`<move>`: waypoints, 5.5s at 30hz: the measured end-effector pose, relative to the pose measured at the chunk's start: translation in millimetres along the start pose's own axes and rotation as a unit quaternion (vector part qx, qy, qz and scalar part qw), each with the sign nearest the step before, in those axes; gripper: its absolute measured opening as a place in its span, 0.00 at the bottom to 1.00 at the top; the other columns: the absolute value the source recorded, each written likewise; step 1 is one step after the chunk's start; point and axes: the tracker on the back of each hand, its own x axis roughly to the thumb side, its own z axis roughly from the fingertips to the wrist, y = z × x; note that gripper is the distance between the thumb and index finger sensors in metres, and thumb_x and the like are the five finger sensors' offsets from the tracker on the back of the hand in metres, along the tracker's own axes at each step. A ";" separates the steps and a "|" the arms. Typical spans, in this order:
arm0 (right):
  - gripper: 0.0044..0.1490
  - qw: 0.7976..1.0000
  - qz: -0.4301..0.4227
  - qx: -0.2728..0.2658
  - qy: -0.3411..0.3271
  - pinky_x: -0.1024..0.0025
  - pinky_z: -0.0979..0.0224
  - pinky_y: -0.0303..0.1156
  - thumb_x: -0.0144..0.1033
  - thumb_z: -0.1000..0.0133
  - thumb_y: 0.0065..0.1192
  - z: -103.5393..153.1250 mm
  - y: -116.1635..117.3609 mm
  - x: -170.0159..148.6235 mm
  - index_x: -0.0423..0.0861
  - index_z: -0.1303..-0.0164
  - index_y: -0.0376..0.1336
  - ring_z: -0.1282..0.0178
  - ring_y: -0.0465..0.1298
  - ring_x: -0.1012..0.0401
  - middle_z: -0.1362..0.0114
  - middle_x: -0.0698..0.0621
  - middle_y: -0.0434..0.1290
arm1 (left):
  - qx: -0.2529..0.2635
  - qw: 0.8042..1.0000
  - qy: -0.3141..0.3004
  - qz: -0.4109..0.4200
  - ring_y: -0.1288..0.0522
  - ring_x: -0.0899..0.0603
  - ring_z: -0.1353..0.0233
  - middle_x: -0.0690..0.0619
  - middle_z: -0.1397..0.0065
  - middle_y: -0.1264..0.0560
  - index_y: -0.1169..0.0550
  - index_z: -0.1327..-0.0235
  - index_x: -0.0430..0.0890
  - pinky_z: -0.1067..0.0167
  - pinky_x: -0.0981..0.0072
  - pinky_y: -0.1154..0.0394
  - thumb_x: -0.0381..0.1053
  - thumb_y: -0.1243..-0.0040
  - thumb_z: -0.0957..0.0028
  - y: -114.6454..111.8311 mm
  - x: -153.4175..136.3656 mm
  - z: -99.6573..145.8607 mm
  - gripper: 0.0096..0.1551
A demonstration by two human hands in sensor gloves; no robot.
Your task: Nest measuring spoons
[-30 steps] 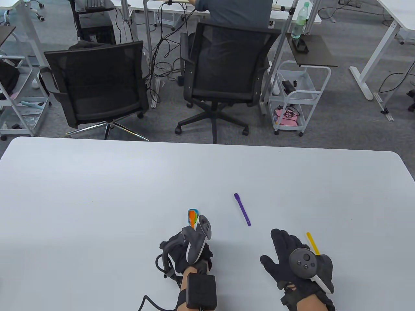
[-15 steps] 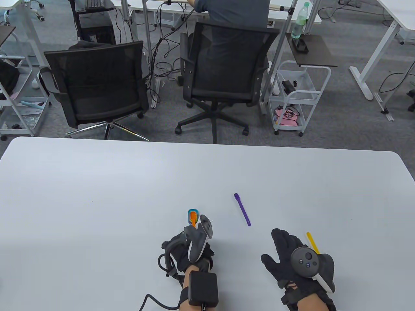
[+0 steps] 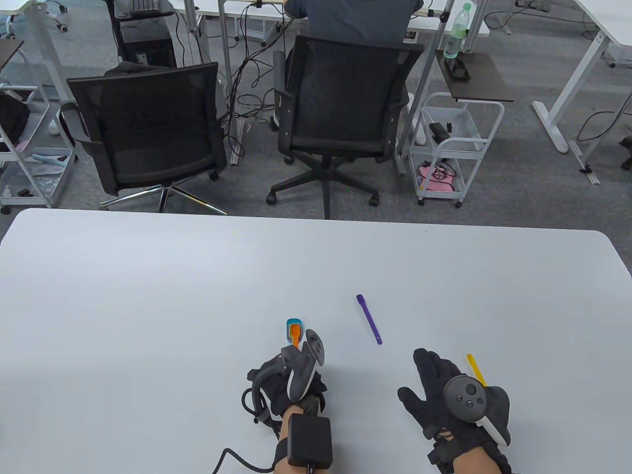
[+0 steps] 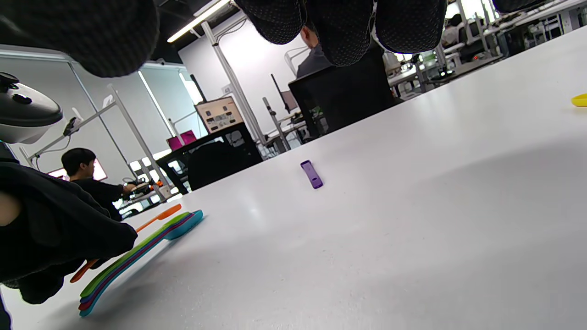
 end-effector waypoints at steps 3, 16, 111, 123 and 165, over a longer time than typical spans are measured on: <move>0.61 1.000 0.000 0.000 0.000 0.19 0.31 0.54 0.71 0.54 0.61 -0.2 0.2 0.0 0.47 0.18 0.50 0.21 0.62 0.31 0.16 0.38 0.59 | 0.000 1.000 0.000 -0.001 0.15 0.48 0.59 0.60 0.68 0.17 0.13 0.49 0.38 0.33 0.28 0.31 0.65 0.26 0.51 -0.2 -0.2 0.0 0.34; 0.60 1.000 -0.008 0.001 0.003 0.20 0.31 0.55 0.71 0.54 0.61 -0.7 -0.4 -1.8 0.47 0.18 0.50 0.21 0.62 0.31 0.16 0.38 0.60 | -0.003 1.000 0.001 -0.010 0.15 0.48 0.59 0.60 0.68 0.17 0.13 0.49 0.38 0.33 0.28 0.31 0.65 0.26 0.51 0.4 -1.7 0.2 0.34; 0.60 0.996 0.051 0.052 0.055 0.23 0.31 0.58 0.71 0.53 0.61 -5.3 23.1 -12.3 0.47 0.18 0.48 0.24 0.65 0.34 0.18 0.38 0.60 | -0.068 0.961 -0.268 0.010 0.71 0.21 0.14 0.40 0.10 0.66 0.59 0.14 0.53 0.36 0.13 0.72 0.80 0.41 0.60 25.1 -188.3 -1.0 0.71; 0.62 0.986 0.125 0.050 0.095 0.58 0.63 0.77 0.69 0.58 0.73 -84.4 11.3 27.5 0.41 0.23 0.57 0.69 0.75 0.61 0.51 0.52 0.76 | -0.073 0.958 -0.277 0.021 0.71 0.21 0.14 0.40 0.10 0.65 0.59 0.13 0.53 0.36 0.13 0.72 0.80 0.40 0.59 24.2 -188.4 -2.1 0.71; 0.40 0.954 0.209 0.116 0.183 0.67 0.78 0.80 0.57 0.56 0.77 -182.2 85.9 19.8 0.38 0.46 0.73 0.84 0.76 0.67 0.66 0.59 0.83 | -0.070 0.951 -0.300 0.034 0.70 0.20 0.14 0.39 0.09 0.64 0.57 0.12 0.52 0.36 0.13 0.71 0.79 0.39 0.58 28.6 -179.4 1.3 0.70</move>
